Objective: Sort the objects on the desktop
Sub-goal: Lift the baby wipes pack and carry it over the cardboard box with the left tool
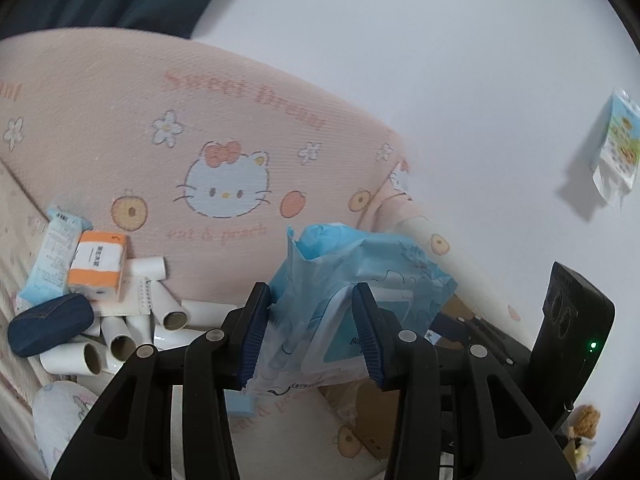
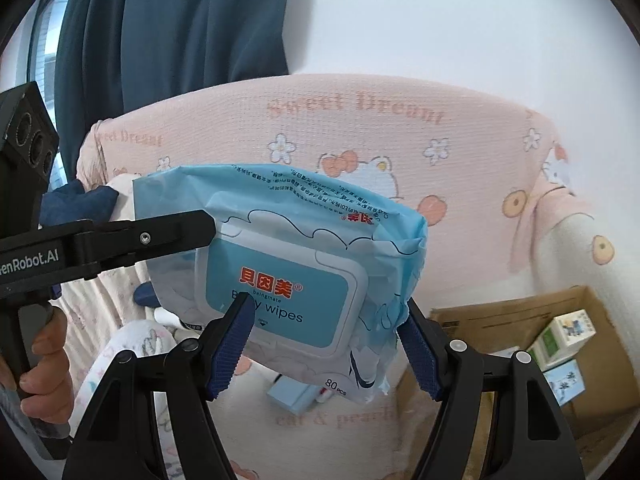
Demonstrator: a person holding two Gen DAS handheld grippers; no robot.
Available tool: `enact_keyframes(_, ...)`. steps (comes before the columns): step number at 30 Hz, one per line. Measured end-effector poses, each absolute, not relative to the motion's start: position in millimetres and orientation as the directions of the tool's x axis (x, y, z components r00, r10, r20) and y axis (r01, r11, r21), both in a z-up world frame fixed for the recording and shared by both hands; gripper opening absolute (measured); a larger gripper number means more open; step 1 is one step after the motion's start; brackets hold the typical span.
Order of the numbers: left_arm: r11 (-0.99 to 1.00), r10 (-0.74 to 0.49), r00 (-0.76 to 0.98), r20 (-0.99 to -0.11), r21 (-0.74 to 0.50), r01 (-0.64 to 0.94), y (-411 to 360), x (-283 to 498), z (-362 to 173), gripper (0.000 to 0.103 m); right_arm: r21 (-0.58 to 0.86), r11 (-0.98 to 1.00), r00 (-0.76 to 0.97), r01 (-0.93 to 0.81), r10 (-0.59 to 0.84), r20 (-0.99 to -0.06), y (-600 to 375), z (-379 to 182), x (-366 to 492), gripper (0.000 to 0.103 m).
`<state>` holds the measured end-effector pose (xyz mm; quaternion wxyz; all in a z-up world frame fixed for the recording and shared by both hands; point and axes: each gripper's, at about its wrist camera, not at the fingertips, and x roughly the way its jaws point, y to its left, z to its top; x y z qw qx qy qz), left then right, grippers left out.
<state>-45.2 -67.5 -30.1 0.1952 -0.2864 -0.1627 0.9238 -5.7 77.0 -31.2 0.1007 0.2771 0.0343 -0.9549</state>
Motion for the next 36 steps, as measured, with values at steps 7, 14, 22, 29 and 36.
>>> enact_keyframes(7,-0.873,0.469,-0.736,-0.488,-0.384,-0.301,-23,-52,-16,0.046,-0.011,-0.988,-0.836,0.156,-0.126,-0.534,114,-26,5,0.070)
enact_keyframes(14,-0.864,0.502,-0.703,-0.504,-0.322,-0.387,49,-60,-9,0.046,0.027,-0.998,-0.850,0.055,-0.061,-0.523,176,-17,17,0.070)
enact_keyframes(22,-0.845,0.531,-0.639,-0.556,-0.302,-0.440,127,-65,-21,0.046,0.058,-0.998,-0.828,-0.033,-0.005,-0.560,246,-15,35,0.070)
enact_keyframes(29,-0.833,0.542,-0.597,-0.591,-0.288,-0.472,179,-70,-33,0.046,0.142,-0.987,-0.802,-0.075,-0.024,-0.596,298,-28,40,0.071)
enact_keyframes(36,-0.819,0.569,-0.546,-0.616,-0.363,-0.444,205,-86,-53,0.046,0.219,-0.969,-0.776,-0.112,-0.052,-0.629,339,-49,38,0.071)
